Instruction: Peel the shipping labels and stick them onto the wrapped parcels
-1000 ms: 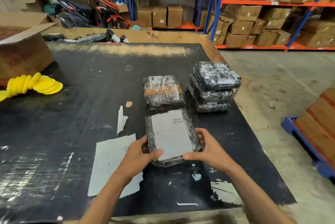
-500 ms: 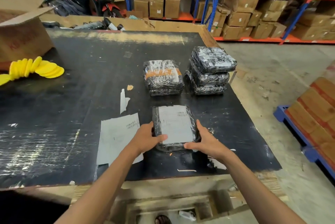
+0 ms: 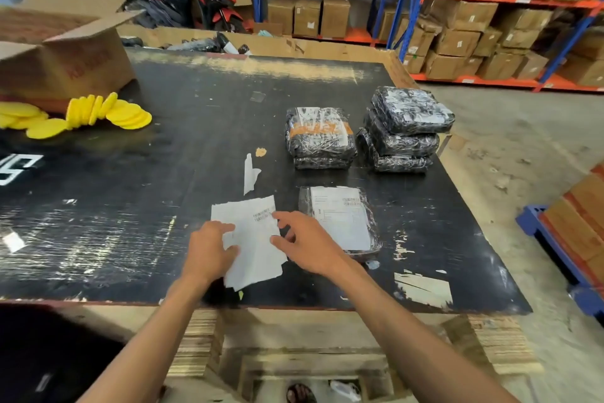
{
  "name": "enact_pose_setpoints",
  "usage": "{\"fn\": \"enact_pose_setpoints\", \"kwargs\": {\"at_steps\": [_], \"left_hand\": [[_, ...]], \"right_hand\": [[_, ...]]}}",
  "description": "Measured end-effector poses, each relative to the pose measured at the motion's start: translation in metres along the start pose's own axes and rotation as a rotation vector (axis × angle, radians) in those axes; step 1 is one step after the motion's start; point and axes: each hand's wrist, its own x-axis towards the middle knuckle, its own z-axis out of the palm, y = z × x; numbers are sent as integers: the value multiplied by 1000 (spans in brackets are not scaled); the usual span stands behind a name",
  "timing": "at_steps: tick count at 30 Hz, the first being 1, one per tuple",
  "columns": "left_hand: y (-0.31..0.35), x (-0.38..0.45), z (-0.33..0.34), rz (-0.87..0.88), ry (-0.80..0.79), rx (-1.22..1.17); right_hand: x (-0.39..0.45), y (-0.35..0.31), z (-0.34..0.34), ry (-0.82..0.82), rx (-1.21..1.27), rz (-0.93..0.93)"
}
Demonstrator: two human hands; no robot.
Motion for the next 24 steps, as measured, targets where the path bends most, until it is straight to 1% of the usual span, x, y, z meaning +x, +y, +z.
{"fn": "enact_pose_setpoints", "kwargs": {"at_steps": [2,5,10,14,17,22,24], "left_hand": [[-12,-4,3,22,-35,30],[-21,-10,5,44,10,-44],[-30,-16,8,112,52,-145],[-36,-15,8,141,89,-231],[-38,-15,10,155,119,-268],[-38,-15,12,141,128,-306],[-38,-15,13,123,132,-312]], "right_hand": [[11,-11,15,-62,-57,69],[21,-19,35,-100,-180,177],[30,-20,59,-41,-274,297],[39,-21,63,7,-240,358],[43,-21,62,62,-193,372],[39,-20,67,183,-256,295],[40,-19,66,226,-225,275]]}}
